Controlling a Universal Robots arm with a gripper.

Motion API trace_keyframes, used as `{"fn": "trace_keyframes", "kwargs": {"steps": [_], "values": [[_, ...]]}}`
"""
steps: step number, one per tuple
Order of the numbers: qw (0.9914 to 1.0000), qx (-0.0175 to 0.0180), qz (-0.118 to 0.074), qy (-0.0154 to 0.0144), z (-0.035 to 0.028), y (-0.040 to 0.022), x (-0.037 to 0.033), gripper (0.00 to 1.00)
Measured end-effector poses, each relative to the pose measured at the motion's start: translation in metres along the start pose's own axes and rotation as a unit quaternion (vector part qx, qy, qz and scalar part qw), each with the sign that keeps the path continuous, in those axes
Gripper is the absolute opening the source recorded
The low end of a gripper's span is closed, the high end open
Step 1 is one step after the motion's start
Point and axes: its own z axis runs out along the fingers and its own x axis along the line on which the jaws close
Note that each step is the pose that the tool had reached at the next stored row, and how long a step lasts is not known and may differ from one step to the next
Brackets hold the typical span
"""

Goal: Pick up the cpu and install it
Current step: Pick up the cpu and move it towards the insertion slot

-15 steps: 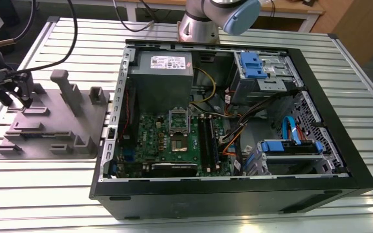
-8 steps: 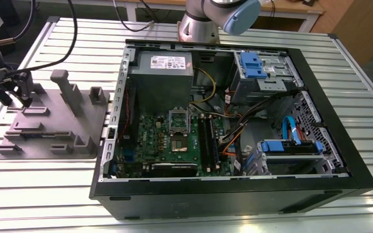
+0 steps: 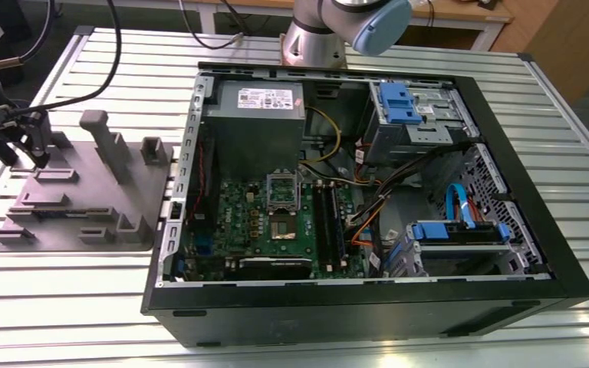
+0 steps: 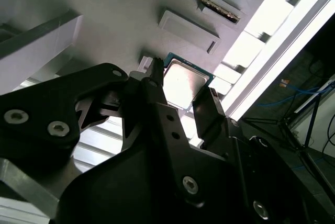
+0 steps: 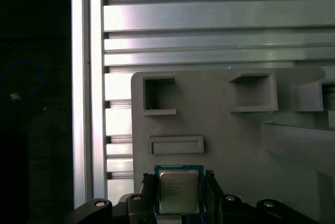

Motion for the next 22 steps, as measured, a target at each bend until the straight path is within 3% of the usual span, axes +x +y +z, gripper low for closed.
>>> {"fn": "trace_keyframes", "kwargs": {"steps": [22], "values": [[1.00000, -0.0001, 0.000, -0.0001, -0.0070, 0.0004, 0.0000, 0.47]]}}
